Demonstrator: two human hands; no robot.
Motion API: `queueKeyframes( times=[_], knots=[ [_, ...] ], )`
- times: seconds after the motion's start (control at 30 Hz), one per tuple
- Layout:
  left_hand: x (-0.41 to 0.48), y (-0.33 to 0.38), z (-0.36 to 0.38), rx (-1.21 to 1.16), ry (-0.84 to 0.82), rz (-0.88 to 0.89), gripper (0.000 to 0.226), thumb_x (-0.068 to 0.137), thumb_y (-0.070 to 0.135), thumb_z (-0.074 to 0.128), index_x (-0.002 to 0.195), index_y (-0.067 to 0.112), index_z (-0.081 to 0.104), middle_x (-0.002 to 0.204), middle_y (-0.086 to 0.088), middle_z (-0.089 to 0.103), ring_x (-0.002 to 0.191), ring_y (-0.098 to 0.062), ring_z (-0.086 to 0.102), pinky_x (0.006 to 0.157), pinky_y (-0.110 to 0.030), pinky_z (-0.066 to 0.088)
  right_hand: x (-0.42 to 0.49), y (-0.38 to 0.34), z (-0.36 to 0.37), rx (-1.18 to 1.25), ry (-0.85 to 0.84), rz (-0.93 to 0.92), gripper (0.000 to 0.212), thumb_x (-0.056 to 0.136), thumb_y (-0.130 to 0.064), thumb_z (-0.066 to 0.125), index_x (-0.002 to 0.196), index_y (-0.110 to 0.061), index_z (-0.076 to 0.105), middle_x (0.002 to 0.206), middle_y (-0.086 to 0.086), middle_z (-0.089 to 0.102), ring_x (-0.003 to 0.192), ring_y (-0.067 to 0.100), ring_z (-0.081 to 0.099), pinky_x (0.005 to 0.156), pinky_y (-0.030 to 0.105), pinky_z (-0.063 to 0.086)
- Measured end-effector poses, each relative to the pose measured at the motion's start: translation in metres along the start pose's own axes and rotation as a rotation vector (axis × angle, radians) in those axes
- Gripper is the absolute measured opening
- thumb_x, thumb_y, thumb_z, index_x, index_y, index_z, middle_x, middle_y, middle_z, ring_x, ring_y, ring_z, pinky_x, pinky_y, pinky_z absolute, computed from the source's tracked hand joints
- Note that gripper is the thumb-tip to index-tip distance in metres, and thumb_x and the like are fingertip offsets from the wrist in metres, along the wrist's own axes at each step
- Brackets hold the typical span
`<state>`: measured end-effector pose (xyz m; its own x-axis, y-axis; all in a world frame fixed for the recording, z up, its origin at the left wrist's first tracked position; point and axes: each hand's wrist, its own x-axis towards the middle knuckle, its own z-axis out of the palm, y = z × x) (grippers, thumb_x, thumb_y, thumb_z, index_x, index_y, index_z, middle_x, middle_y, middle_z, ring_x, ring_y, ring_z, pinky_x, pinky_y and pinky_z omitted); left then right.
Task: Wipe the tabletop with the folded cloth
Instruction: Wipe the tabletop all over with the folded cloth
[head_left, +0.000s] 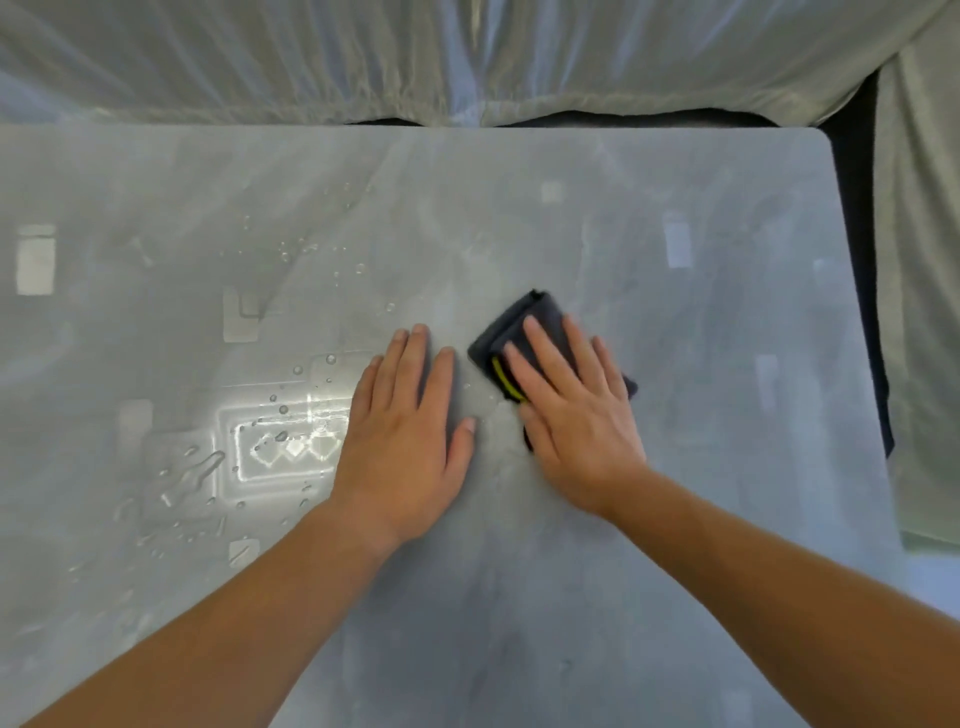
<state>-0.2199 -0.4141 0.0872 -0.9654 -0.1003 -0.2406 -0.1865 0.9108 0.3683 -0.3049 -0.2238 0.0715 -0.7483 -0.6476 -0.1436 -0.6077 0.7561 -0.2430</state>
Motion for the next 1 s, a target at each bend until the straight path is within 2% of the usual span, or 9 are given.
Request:
queueKeyframes(
  times=[0.1,0.27,0.4,0.5,0.63,0.7,0.9,0.97,1.0],
  knots=[
    [-0.014,0.003,0.002,-0.009,-0.004,0.04,0.066,0.098,0.046,0.028,0.154,0.01,0.028,0.165,-0.016,0.009,0.153,-0.029,0.003,0.124,-0.044,0.004,-0.019,0.022,-0.004,-0.008,-0.054,-0.079,0.054,0.102,-0.035,0.036,0.156,-0.031,0.032,0.167,-0.005,0.018,0.155,0.029,0.01,0.124,0.051,0.012],
    [-0.036,0.001,0.01,0.007,-0.024,0.11,0.065,0.097,0.043,0.031,0.151,0.008,0.034,0.164,-0.018,0.016,0.153,-0.032,0.008,0.123,-0.047,0.009,0.013,0.018,-0.01,0.102,0.072,0.39,0.054,0.105,-0.033,0.032,0.159,-0.033,0.021,0.169,-0.007,0.005,0.155,0.024,-0.005,0.126,0.045,-0.001],
    [-0.041,-0.002,0.014,0.021,-0.023,0.117,0.064,0.096,0.041,0.035,0.151,0.008,0.035,0.164,-0.017,0.017,0.153,-0.031,0.01,0.122,-0.049,0.013,-0.057,-0.024,0.013,0.036,0.011,0.131,0.055,0.103,-0.036,0.032,0.157,-0.029,0.028,0.168,-0.005,0.011,0.156,0.028,0.001,0.125,0.048,0.003],
    [-0.039,-0.003,0.015,0.04,-0.017,0.127,0.064,0.095,0.041,0.033,0.15,0.008,0.036,0.163,-0.018,0.019,0.152,-0.032,0.012,0.122,-0.047,0.011,-0.062,0.006,0.01,0.01,-0.024,-0.005,0.053,0.102,-0.035,0.036,0.155,-0.029,0.035,0.166,-0.005,0.017,0.154,0.03,0.011,0.124,0.049,0.011],
    [-0.039,-0.004,0.02,0.066,-0.003,0.121,0.065,0.094,0.041,0.035,0.151,0.008,0.035,0.163,-0.019,0.018,0.152,-0.033,0.01,0.122,-0.047,0.008,-0.016,0.027,-0.006,0.094,0.08,0.396,0.054,0.105,-0.034,0.032,0.158,-0.035,0.02,0.169,-0.007,0.006,0.155,0.024,-0.001,0.125,0.047,0.003],
    [-0.039,-0.003,0.022,0.072,0.006,0.115,0.065,0.094,0.041,0.035,0.15,0.008,0.035,0.163,-0.019,0.018,0.152,-0.033,0.01,0.123,-0.047,0.008,-0.012,0.014,-0.001,0.093,0.104,0.465,0.056,0.105,-0.033,0.032,0.159,-0.035,0.017,0.169,-0.007,0.002,0.155,0.024,-0.004,0.125,0.045,-0.001],
    [-0.05,0.005,0.023,0.06,0.024,0.093,0.066,0.094,0.04,0.034,0.152,0.009,0.031,0.165,-0.018,0.011,0.153,-0.032,0.004,0.123,-0.046,0.002,-0.109,-0.019,0.024,0.003,-0.033,-0.008,0.055,0.102,-0.035,0.035,0.156,-0.029,0.031,0.167,-0.002,0.017,0.155,0.032,0.007,0.124,0.052,0.009],
    [-0.065,0.012,0.026,0.055,0.039,0.089,0.065,0.094,0.038,0.035,0.153,0.009,0.03,0.164,-0.019,0.011,0.153,-0.033,0.004,0.123,-0.046,0.002,-0.11,0.001,0.018,0.003,-0.045,-0.034,0.054,0.102,-0.035,0.034,0.156,-0.031,0.03,0.167,-0.004,0.017,0.155,0.03,0.008,0.125,0.05,0.009],
    [-0.074,0.017,0.029,0.048,0.043,0.089,0.065,0.094,0.038,0.034,0.152,0.008,0.032,0.164,-0.02,0.013,0.152,-0.034,0.006,0.123,-0.046,0.003,-0.103,0.009,0.013,0.019,-0.019,0.036,0.055,0.102,-0.035,0.034,0.156,-0.031,0.029,0.167,-0.004,0.016,0.155,0.029,0.007,0.125,0.05,0.009]
  ],
)
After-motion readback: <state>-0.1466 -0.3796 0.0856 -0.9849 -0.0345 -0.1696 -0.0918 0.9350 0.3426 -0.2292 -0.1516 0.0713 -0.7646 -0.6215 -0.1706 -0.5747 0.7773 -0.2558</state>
